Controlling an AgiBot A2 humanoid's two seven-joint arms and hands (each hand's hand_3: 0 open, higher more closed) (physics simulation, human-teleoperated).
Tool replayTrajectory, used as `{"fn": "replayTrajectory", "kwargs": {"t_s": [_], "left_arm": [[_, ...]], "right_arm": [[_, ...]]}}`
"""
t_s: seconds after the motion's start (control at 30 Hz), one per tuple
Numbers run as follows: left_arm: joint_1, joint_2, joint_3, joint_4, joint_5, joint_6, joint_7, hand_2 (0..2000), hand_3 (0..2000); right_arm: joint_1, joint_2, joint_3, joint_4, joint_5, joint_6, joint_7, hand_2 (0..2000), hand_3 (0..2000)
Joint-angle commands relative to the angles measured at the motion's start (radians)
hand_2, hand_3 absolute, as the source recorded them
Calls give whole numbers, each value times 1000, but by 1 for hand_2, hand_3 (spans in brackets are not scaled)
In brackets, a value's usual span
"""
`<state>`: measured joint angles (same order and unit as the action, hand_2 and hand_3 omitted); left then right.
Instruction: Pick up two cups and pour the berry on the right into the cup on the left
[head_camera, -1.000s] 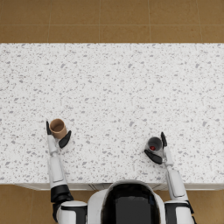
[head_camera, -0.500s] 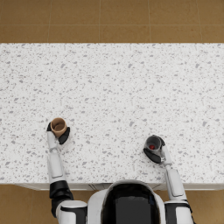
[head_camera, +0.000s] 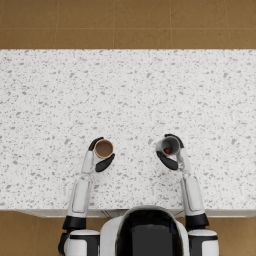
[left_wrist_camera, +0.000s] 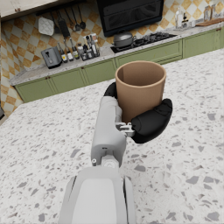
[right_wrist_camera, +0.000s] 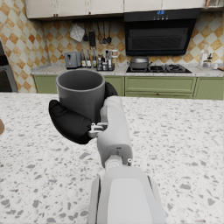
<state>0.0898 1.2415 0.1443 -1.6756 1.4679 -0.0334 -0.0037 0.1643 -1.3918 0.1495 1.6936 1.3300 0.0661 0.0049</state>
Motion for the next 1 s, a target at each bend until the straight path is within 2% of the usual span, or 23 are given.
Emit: {"fn": "replayTrajectory", "kwargs": {"t_s": [0.03, 0.2, 0.37, 0.43, 0.47, 0.5, 0.73, 0.77, 0.8, 1.0], "left_arm": [[34, 21, 73, -74, 0, 1, 0, 2000, 1280], [67, 55, 132, -55, 0, 3, 0, 2000, 1280], [103, 91, 158, -23, 0, 4, 0, 2000, 1280], [113, 102, 165, -3, 0, 4, 0, 2000, 1280], [112, 104, 163, -3, 0, 4, 0, 2000, 1280], [115, 108, 165, 4, 0, 4, 0, 2000, 1280], [114, 123, 155, 24, -1, 4, 1, 2000, 1280], [113, 124, 153, 24, -1, 4, 1, 2000, 1280], [113, 126, 151, 24, 0, 4, 1, 2000, 1280], [115, 140, 154, 48, 0, -2, 2, 2000, 1280]], "right_arm": [[123, -46, 30, -68, 0, 0, 0, 2000, 1280], [271, -107, 56, -155, 0, 5, -2, 2000, 1280], [367, -175, 124, -182, 157, 17, -2, 2000, 1280], [382, -177, 142, -188, 220, 23, -1, 2000, 1280], [399, -141, 179, -184, 252, 24, -1, 2000, 1280], [389, -171, 148, -170, 283, 26, -1, 2000, 1280], [381, -178, 189, -112, 497, 35, 0, 2000, 1280], [570, 145, 556, -111, 529, 36, 0, 2000, 1280], [420, -97, 268, -108, 560, 33, 1, 2000, 1280], [421, -100, 254, -52, 753, 29, 2, 2000, 1280]]}}
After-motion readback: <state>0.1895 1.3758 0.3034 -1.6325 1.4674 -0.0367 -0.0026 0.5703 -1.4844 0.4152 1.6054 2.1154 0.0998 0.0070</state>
